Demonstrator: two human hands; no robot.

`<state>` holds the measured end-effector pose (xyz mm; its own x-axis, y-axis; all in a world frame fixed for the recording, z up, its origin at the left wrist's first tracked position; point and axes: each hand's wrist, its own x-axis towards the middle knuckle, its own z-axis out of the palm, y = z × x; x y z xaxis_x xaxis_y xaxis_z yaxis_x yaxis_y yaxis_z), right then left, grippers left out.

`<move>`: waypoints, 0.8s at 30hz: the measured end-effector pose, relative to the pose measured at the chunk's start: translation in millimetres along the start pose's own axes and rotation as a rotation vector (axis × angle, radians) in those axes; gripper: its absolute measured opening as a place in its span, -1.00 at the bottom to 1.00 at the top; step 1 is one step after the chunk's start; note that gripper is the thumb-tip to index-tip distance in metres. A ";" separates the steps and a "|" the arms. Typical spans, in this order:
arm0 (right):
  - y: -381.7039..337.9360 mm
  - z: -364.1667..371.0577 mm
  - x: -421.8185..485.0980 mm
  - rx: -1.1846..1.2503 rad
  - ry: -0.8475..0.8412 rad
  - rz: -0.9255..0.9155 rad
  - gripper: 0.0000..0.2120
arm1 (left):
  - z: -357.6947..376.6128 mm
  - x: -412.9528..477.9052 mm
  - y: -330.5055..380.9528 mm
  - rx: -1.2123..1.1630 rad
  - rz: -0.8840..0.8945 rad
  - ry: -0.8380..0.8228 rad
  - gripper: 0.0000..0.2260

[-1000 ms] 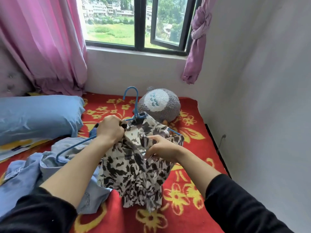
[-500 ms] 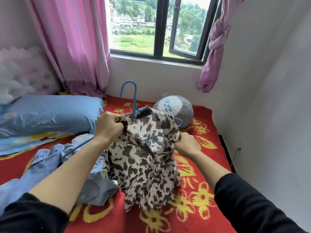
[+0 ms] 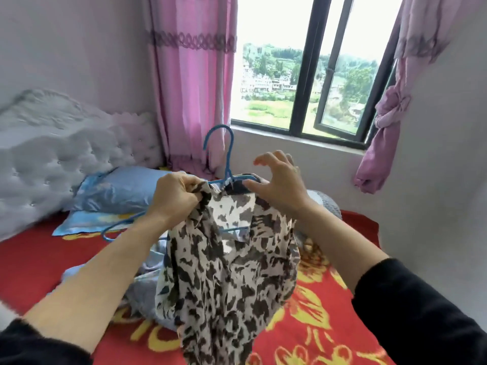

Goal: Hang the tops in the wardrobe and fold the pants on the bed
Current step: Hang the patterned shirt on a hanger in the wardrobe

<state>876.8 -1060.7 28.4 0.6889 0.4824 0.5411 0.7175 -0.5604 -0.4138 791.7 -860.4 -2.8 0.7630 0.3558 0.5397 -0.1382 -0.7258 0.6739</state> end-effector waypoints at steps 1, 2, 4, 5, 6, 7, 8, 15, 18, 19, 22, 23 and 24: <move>-15.3 -1.1 9.2 -0.009 -0.075 -0.055 -0.66 | -12.3 -1.6 5.0 -0.006 -0.009 0.001 -0.87; -32.1 -0.7 17.3 0.023 -0.157 -0.094 -0.70 | -25.0 -3.7 8.6 -0.012 -0.014 -0.001 -0.85; -64.4 4.0 31.7 0.081 -0.315 -0.136 -0.68 | -53.6 -8.8 12.8 0.003 -0.021 0.009 -0.80; -79.4 6.7 38.1 0.068 -0.374 -0.166 -0.68 | -69.8 -12.0 12.8 0.024 -0.024 0.020 -0.80; -93.9 9.0 43.6 0.053 -0.419 -0.206 -0.70 | -86.7 -15.3 11.8 0.045 -0.029 0.029 -0.80; -107.9 10.9 48.1 0.064 -0.450 -0.248 -0.73 | -105.4 -18.5 9.1 0.071 -0.038 0.036 -0.76; -120.9 12.7 52.4 0.106 -0.466 -0.284 -0.76 | -125.3 -21.9 5.1 0.102 -0.052 0.045 -0.71; -219.1 46.9 78.4 0.226 -0.624 -0.470 -0.75 | -268.5 -69.9 -41.2 0.204 -0.200 0.175 -0.81; -268.0 72.7 85.1 0.160 -0.647 -0.579 -0.75 | -325.8 -100.7 -63.9 0.260 -0.243 0.235 -0.90; -285.1 83.6 85.4 0.162 -0.654 -0.590 -0.73 | -345.0 -111.3 -72.4 0.280 -0.253 0.259 -0.92; -338.6 119.0 81.4 0.214 -0.670 -0.613 -0.76 | -398.3 -142.0 -97.5 0.337 -0.313 0.311 -0.92; -357.1 130.8 78.9 0.250 -0.670 -0.624 -0.78 | -415.6 -151.8 -105.9 0.344 -0.338 0.331 -0.94; -376.5 142.2 76.6 0.301 -0.660 -0.632 -0.79 | -433.2 -161.2 -113.7 0.349 -0.356 0.362 -0.95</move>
<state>674.1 -717.0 121.5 0.0198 0.9691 0.2460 0.9092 0.0849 -0.4075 410.9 -580.2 52.1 0.4533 0.7443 0.4904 0.3472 -0.6542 0.6719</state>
